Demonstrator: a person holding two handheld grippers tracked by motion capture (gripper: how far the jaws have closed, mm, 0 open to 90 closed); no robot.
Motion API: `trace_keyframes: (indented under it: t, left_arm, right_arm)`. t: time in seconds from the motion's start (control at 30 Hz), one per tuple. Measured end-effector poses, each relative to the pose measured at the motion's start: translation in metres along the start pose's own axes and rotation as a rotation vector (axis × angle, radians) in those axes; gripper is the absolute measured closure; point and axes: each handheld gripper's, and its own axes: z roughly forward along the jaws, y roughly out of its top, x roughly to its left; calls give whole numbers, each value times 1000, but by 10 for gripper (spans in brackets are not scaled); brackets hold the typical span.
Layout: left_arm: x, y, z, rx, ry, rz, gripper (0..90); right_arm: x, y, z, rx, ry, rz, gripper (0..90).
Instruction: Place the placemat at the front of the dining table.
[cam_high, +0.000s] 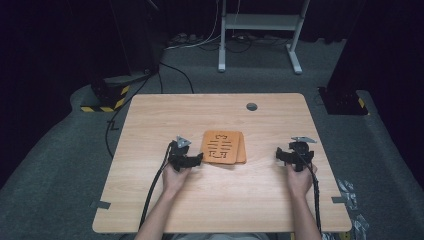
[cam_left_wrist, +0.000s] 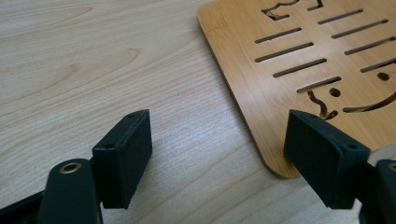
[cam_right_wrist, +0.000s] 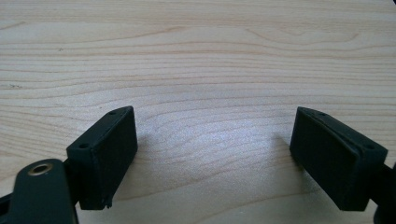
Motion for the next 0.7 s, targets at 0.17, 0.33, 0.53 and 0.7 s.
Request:
trace_keyframes:
  t: [0.17, 0.33, 0.53, 0.7]
  left_arm:
    - [0, 0, 0, 5, 4, 1, 240]
    - [0, 0, 1, 5, 5, -3, 246]
    - [1, 1, 1, 4, -2, -5, 253]
    - [1, 1, 1, 8, -10, -11, 254]
  right_arm:
    - [0, 0, 0, 0, 0, 1, 149]
    - [0, 0, -1, 12, 7, -4, 155]
    - [0, 0, 0, 0, 0, -3, 158]
    - [4, 0, 0, 0, 19, -7, 147]
